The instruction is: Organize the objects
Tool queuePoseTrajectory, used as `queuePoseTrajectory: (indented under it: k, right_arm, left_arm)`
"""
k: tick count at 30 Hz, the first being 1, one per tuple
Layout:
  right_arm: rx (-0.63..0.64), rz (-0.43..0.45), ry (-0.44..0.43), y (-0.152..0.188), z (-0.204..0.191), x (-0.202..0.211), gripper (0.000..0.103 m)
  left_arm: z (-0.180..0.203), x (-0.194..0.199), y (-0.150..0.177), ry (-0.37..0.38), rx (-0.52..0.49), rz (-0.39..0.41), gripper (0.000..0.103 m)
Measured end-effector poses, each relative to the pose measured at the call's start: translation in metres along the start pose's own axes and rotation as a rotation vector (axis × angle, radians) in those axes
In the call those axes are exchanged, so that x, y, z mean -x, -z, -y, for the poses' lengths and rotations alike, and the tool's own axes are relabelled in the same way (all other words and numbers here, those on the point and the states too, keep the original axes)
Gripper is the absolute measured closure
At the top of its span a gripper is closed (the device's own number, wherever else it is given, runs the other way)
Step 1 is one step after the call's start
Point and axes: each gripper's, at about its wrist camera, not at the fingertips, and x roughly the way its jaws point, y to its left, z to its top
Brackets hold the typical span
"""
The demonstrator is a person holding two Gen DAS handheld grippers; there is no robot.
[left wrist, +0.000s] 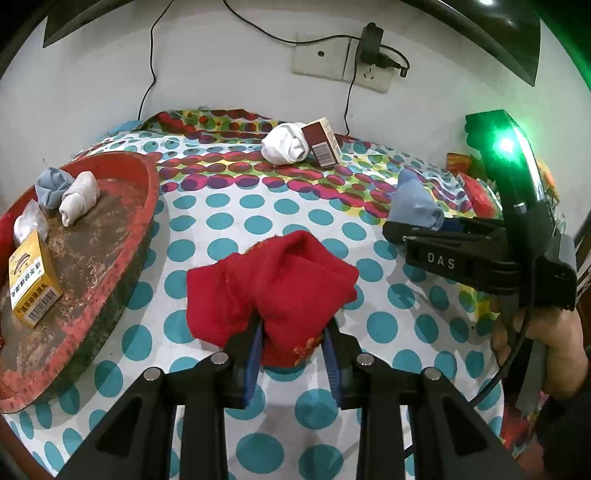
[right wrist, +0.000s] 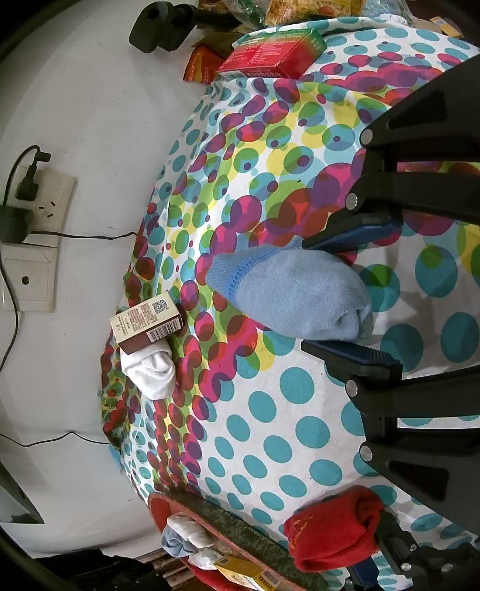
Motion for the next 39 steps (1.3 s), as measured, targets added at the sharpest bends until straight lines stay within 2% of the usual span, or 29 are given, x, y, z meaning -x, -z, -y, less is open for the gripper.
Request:
queuePoseTrajectory:
  k: [13, 25, 34, 39]
  right_arm:
    - [0.005, 0.000, 0.000, 0.000, -0.001, 0.000, 0.059]
    - [0.003, 0.000, -0.002, 0.000, 0.000, 0.000, 0.059]
    - [0.004, 0.000, -0.002, 0.000, -0.001, 0.000, 0.059]
    - [0.005, 0.000, -0.001, 0.000, -0.001, 0.000, 0.059]
  left_arm:
    - [-0.001, 0.005, -0.001, -0.004, 0.002, -0.003, 0.073]
    - [-0.010, 0.028, -0.007, 0.017, 0.032, 0.014, 0.073]
    - [-0.023, 0.073, -0.039, 0.011, -0.002, 0.098, 0.073]
    - [-0.055, 0.087, -0.051, -0.031, 0.048, 0.111, 0.073]
